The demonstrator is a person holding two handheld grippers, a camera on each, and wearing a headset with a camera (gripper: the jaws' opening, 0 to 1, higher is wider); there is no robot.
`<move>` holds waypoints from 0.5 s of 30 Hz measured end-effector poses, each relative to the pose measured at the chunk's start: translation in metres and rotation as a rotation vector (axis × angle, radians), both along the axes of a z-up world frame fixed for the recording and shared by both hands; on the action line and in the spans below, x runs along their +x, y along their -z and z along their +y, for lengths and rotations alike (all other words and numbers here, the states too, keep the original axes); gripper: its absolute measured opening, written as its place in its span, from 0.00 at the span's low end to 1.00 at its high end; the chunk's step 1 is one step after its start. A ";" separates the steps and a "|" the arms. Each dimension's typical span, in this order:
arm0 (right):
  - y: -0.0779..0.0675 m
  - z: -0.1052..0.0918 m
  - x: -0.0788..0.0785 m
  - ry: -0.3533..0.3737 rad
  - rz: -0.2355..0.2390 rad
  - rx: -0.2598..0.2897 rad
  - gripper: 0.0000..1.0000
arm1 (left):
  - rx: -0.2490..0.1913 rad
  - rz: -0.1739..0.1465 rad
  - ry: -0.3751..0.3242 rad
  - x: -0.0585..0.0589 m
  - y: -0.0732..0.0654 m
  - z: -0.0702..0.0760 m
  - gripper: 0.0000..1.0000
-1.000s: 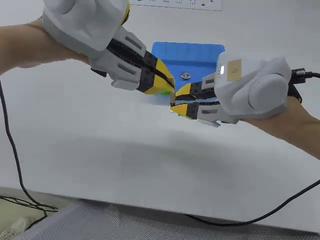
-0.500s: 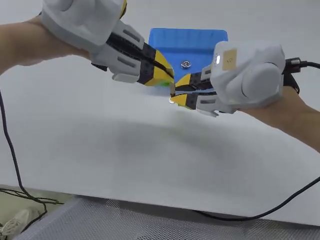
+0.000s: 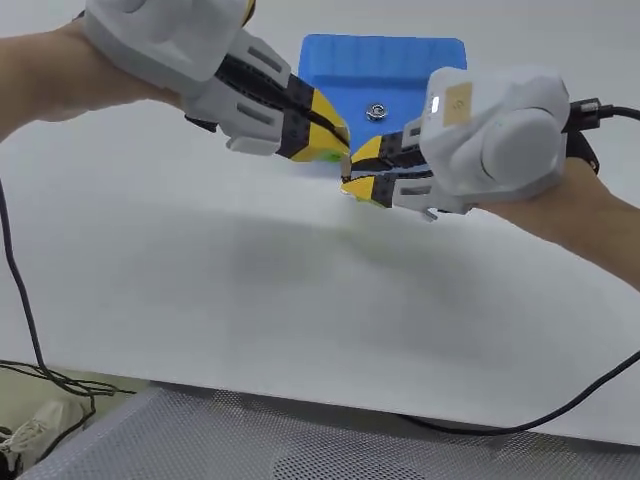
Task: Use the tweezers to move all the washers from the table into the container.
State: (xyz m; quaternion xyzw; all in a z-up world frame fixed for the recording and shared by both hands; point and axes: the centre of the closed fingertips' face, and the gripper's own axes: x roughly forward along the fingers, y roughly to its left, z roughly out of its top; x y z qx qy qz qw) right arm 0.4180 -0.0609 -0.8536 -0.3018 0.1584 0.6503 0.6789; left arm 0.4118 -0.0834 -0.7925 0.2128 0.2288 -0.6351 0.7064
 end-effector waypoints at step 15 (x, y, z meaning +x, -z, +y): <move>0.004 0.000 0.001 0.007 0.010 0.005 0.11 | -0.008 -0.010 0.000 0.000 0.001 -0.002 0.07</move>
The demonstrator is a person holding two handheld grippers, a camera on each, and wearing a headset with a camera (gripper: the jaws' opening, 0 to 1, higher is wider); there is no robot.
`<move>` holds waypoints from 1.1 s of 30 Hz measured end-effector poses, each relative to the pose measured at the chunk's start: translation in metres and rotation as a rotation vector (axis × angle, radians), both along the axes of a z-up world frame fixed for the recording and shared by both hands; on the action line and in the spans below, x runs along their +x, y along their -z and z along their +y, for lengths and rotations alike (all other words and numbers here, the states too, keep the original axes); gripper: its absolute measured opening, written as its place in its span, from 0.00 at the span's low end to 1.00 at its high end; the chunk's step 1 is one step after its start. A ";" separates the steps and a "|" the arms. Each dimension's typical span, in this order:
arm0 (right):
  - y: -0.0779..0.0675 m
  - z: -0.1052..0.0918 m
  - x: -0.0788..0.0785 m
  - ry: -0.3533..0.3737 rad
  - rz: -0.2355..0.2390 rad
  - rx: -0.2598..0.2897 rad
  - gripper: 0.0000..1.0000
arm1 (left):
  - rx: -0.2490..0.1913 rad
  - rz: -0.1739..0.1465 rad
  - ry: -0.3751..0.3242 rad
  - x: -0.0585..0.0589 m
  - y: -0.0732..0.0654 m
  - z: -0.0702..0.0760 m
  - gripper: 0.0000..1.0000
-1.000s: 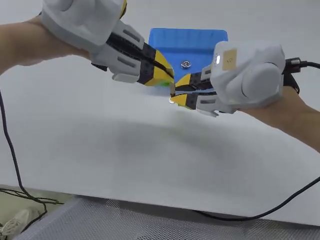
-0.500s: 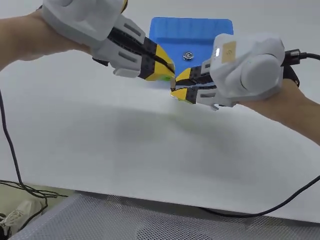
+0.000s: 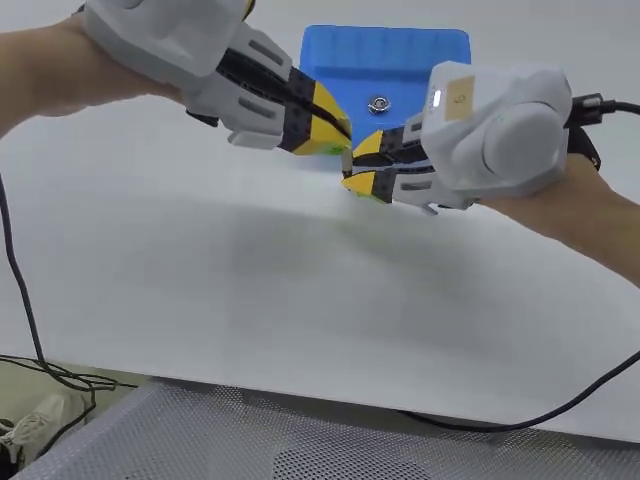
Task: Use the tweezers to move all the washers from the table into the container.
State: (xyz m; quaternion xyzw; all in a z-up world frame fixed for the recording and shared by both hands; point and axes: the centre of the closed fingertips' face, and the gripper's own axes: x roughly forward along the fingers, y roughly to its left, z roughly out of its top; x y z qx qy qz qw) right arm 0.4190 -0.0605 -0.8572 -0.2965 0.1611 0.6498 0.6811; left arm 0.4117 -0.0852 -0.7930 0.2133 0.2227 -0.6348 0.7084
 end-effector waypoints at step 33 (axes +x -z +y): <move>-0.012 0.001 -0.004 0.005 0.004 0.008 0.09 | 0.017 0.017 0.010 -0.002 -0.007 0.000 0.07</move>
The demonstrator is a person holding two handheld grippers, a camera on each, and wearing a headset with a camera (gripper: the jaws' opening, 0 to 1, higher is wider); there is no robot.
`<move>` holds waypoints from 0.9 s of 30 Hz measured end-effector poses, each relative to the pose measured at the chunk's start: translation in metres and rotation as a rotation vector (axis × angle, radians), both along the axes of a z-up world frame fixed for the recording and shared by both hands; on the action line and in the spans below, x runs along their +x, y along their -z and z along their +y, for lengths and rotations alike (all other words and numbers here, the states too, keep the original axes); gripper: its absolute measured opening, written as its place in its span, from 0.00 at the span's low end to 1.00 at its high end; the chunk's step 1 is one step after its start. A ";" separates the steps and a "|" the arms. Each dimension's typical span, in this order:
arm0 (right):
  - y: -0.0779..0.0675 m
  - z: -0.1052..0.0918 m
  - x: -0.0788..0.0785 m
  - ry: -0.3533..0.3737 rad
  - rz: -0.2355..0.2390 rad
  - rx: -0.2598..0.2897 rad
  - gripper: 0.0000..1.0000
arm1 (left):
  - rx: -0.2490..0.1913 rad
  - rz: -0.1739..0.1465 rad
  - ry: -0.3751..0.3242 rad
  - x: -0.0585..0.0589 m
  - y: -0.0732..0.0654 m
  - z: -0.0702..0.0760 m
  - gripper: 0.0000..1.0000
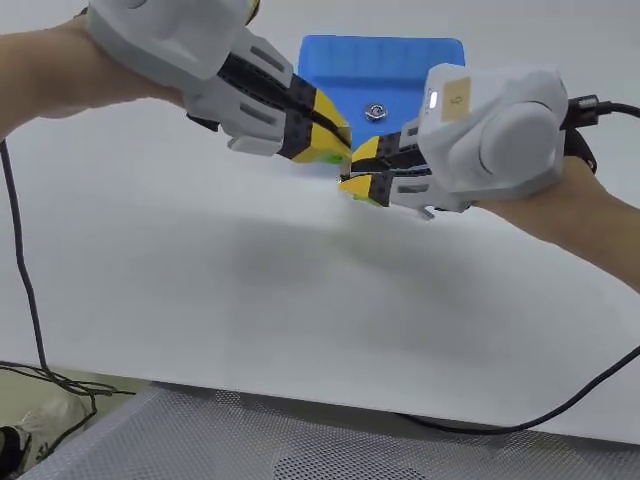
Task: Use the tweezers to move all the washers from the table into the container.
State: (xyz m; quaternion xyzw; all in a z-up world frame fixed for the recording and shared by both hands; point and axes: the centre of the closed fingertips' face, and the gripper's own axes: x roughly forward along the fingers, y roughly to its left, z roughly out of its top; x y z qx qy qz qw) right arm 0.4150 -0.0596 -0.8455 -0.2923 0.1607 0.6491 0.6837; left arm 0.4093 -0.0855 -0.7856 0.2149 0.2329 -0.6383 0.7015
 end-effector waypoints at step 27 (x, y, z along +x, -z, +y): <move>-0.062 -0.014 0.022 0.031 -0.117 0.044 0.09 | -0.001 -0.098 0.059 0.017 -0.058 -0.014 0.07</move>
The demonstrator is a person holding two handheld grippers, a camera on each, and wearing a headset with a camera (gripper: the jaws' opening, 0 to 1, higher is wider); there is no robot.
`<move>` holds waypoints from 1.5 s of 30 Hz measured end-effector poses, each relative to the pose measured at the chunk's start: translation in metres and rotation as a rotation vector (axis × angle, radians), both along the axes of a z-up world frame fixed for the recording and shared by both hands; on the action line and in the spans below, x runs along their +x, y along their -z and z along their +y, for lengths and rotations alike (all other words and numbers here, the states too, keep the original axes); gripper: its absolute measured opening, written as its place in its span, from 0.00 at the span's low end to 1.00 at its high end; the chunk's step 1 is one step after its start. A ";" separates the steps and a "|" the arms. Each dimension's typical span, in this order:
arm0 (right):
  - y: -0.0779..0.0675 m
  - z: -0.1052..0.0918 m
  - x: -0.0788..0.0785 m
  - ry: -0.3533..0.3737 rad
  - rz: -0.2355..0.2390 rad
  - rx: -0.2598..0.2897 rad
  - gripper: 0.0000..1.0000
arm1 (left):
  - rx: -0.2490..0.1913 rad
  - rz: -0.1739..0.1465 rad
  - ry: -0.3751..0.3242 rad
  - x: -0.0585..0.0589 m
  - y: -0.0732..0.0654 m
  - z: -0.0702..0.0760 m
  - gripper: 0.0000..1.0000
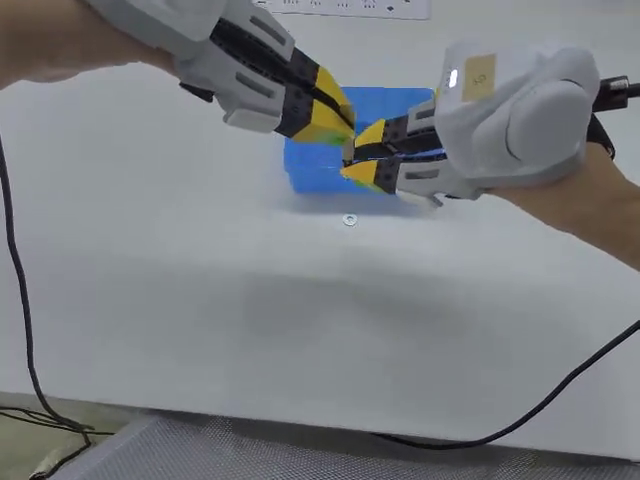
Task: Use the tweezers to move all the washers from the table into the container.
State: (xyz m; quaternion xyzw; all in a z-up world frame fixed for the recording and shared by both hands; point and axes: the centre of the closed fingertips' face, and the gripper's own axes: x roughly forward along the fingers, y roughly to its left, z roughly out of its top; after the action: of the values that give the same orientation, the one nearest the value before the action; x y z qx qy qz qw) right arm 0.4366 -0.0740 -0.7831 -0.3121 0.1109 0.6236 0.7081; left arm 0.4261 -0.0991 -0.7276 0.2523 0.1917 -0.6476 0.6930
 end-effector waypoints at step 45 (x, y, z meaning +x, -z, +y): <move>0.061 -0.004 0.076 0.074 0.078 -0.032 0.09 | 0.011 0.025 -0.037 0.072 0.055 0.002 0.07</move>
State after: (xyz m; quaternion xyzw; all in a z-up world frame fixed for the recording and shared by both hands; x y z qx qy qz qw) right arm 0.5122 -0.0778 -0.8438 -0.2942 0.1600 0.6068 0.7209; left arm 0.4984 -0.0972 -0.7821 0.2446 0.2085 -0.6365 0.7011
